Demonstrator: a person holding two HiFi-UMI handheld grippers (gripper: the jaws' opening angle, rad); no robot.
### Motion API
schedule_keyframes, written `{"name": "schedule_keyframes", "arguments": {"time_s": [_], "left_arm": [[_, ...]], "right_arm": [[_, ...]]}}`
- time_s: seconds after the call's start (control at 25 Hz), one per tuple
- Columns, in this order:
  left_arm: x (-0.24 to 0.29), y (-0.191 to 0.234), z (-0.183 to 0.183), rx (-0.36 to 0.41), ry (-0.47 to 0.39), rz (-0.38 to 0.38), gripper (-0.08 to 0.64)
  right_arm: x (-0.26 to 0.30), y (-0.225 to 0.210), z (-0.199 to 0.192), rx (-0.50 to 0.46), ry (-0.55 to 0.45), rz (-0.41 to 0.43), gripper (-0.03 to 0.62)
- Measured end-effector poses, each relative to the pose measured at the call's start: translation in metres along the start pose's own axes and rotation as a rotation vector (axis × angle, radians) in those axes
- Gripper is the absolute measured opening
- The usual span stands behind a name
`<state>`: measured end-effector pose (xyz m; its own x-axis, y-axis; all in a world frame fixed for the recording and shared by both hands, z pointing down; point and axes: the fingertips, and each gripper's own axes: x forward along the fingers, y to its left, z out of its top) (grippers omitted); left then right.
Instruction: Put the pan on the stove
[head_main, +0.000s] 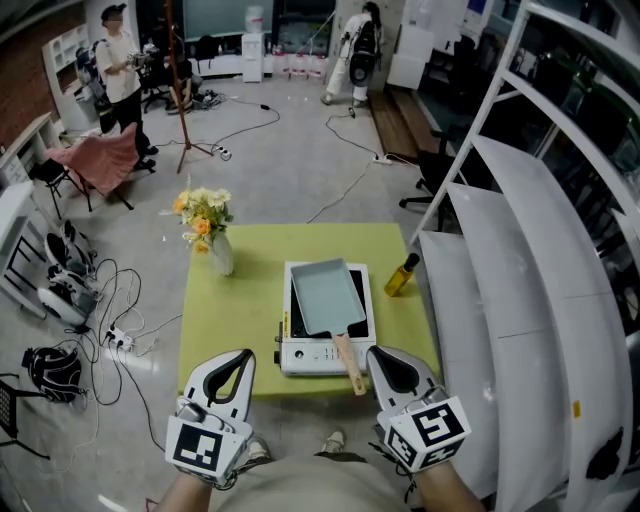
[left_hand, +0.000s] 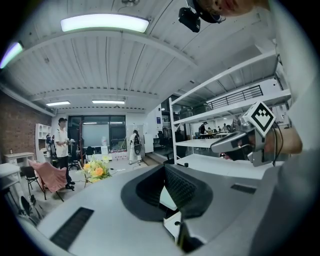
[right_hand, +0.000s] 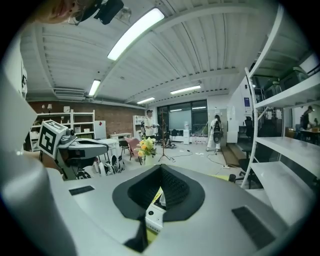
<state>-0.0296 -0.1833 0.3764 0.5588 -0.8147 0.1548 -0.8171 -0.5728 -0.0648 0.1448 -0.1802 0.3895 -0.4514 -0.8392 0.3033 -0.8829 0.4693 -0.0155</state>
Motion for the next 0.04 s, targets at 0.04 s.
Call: {"name": "schedule_keyframes", "arguments": {"time_s": [0.04], "left_arm": [[-0.0004, 0.0001, 0.0003, 0.0, -0.001, 0.001, 0.006]], "right_arm": [[0.0004, 0.001, 0.0003, -0.007, 0.0, 0.001, 0.005]]}}
